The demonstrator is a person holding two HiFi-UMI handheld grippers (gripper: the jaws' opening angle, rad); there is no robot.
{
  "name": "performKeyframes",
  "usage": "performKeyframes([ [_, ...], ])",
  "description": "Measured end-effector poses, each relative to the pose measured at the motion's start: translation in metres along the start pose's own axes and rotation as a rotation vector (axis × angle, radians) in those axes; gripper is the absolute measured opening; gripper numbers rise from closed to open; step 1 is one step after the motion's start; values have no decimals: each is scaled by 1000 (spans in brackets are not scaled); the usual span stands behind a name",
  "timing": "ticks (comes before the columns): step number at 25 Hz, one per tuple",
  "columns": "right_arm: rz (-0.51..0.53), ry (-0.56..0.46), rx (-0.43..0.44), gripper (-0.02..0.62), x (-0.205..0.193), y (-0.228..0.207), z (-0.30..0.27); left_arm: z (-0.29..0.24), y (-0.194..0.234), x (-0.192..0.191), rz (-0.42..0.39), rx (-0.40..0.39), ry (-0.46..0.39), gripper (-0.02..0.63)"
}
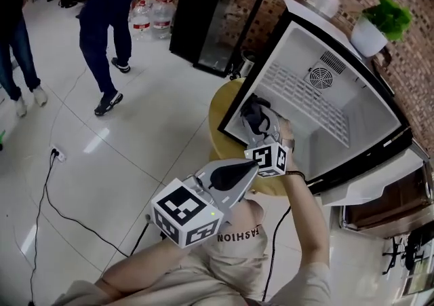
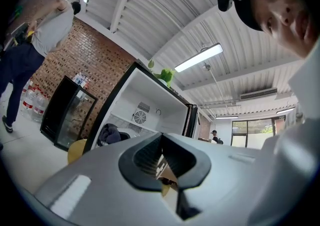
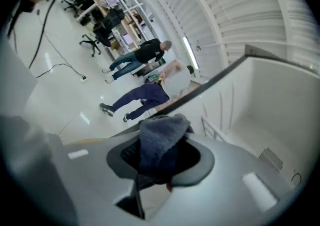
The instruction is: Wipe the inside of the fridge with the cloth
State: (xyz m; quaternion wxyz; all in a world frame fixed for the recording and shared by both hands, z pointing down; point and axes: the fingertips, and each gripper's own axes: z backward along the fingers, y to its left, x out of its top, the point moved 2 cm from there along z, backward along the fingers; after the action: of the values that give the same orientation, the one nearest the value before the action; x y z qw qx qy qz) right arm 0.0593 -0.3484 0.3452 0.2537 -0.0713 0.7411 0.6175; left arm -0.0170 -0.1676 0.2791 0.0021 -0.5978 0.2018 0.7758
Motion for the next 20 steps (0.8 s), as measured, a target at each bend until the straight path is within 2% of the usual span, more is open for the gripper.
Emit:
performKeyframes([
  [2,6,13,-4,118,-17,0,0,-1,-1,-1,0,1,4,1],
  [5,-41,168,-73,118,-67,-25,-20,-2,-3,-1,-7,1,2,1],
  [8,49,346,-98,118,-113,-35,-53,-2,-5,-1,-11,4,0,1],
  [10,69,408,-73,118,-129,-33,-75,-2,-5,-3,-13,1,6,1],
  [13,13,444,-29,120,-139,-30,-101,-4,-5,-5,-15,-3,16,1],
  [17,44,477,25,118,-135,-17,-117,-5,-4,-3,-12,-8,13,1],
  [20,45,425,54,118,-115,-3,-97,-2,-2,0,-8,-6,2,1],
])
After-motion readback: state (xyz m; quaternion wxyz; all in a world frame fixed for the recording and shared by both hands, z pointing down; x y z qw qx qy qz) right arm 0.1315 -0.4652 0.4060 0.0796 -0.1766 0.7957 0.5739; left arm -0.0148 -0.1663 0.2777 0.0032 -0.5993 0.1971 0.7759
